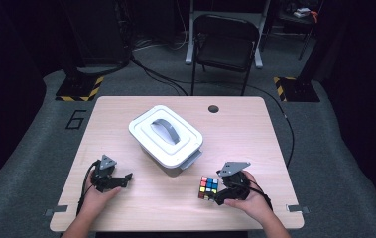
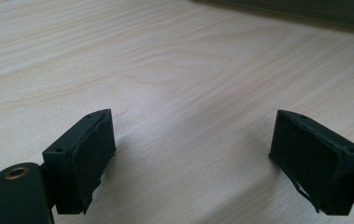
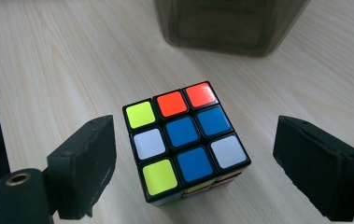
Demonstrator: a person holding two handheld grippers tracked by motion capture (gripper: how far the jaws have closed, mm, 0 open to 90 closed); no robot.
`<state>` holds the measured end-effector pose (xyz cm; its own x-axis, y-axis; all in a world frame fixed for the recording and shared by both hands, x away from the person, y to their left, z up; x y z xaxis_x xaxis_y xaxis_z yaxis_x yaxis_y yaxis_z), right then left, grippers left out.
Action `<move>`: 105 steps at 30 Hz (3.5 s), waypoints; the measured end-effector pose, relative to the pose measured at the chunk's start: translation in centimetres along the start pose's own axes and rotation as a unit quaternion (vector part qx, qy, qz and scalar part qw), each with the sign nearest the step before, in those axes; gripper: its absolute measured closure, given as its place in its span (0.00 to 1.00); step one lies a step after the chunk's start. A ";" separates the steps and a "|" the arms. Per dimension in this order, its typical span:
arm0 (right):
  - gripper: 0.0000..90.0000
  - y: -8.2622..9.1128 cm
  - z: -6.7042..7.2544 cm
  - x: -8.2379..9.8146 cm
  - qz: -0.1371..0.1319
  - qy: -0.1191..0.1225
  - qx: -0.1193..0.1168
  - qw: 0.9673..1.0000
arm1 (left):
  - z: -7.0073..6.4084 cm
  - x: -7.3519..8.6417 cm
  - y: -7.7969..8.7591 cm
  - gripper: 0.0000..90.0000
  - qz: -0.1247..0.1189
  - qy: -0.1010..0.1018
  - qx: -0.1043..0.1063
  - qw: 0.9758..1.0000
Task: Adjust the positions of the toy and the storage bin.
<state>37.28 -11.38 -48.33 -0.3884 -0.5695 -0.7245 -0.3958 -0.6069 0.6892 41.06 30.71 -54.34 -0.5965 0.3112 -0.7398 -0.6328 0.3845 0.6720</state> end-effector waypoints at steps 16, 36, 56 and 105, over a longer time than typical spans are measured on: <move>0.16 -1.7 0.5 0.1 0.021 0.014 -0.011 1.000 | 0.0 0.0 0.0 0.15 0.002 -0.002 0.001 1.000; 0.27 -2.2 0.6 0.3 0.026 0.028 -0.009 0.999 | 0.0 0.0 0.0 0.15 0.000 -0.002 0.000 1.000; 0.37 -2.1 1.1 0.3 0.031 0.044 -0.026 0.998 | 0.0 0.0 0.0 0.15 0.000 -0.002 0.000 1.000; 0.30 0.5 2.2 -1.8 -0.013 0.003 -0.065 0.998 | -0.1 0.0 0.0 0.15 -0.001 0.002 -0.003 1.000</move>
<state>36.00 -9.45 -46.69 -0.3740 -0.5555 -0.7427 -0.2946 -0.6882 0.6631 41.04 30.63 -54.36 -0.5972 0.3067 -0.7411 -0.6376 0.3792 0.6706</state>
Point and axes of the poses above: each handheld gripper's, and its own axes: y roughly backward along the jaws, x roughly out of its underside, z roughly to its left, the point moved 2 cm from there along -y, roughly forward along the jaws, and after that the axes turned 2 degrees about x, right-handed, at the moved point
